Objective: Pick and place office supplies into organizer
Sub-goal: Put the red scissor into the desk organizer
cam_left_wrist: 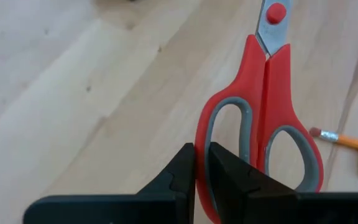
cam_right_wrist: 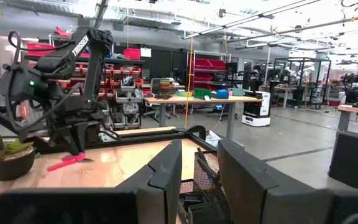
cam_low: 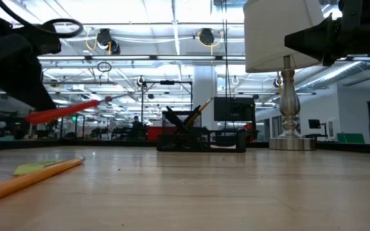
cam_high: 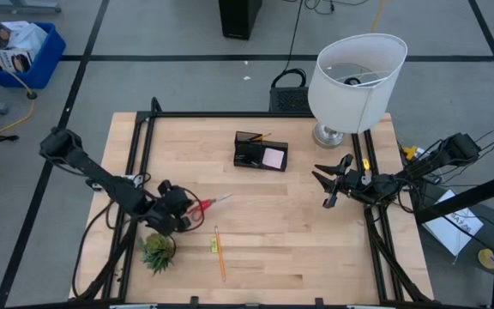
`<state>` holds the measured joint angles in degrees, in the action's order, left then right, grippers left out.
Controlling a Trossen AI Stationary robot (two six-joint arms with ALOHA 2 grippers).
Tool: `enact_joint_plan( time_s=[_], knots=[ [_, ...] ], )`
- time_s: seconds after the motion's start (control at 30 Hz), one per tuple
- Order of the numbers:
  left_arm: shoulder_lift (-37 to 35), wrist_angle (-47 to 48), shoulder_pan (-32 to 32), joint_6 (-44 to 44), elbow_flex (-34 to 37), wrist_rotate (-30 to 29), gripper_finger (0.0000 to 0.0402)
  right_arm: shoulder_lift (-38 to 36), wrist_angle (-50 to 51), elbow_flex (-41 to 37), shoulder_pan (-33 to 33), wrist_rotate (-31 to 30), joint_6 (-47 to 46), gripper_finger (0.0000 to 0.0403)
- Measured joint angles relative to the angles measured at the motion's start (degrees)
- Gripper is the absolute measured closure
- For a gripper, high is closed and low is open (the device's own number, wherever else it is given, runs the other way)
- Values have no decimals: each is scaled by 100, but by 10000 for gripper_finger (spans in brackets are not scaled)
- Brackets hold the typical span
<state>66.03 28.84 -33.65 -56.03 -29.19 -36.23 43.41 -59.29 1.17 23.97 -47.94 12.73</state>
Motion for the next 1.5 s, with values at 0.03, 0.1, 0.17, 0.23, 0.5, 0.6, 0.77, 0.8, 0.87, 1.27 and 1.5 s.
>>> enact_joint_plan(
  time_s=[0.03,0.1,0.17,0.23,0.5,0.6,0.77,0.8,0.87,1.27,1.5],
  knots=[
    [-43,-7,0,70,0,-68,360,1,1,2,1,1,-2,303],
    [-142,-40,0,178,-2,-337,360,1,-2,1,2,1,-2,303],
    [-240,-41,0,243,-2,-645,360,1,0,0,1,0,-2,303],
    [-380,-35,3,456,-2,-1052,360,1,0,2,-1,2,-2,303],
    [-1182,-232,515,1835,-37,-1529,360,-2,0,0,0,0,1,303],
    [-1410,-177,831,2527,-206,-1493,360,0,1,1,0,1,-1,303],
    [-1514,-140,1394,3357,-662,-1484,360,-2,0,0,1,0,-2,303],
    [-1506,-127,1507,3479,-767,-1478,360,1,1,1,0,0,-2,303],
    [-1479,-148,1753,3723,-982,-1344,360,-2,0,0,-1,0,0,303],
    [-529,828,3490,5036,-2380,-653,360,1,1,1,0,0,-1,303],
    [557,1485,3943,5789,-3259,-872,360,-1,1,1,1,0,-1,303]
  ],
)
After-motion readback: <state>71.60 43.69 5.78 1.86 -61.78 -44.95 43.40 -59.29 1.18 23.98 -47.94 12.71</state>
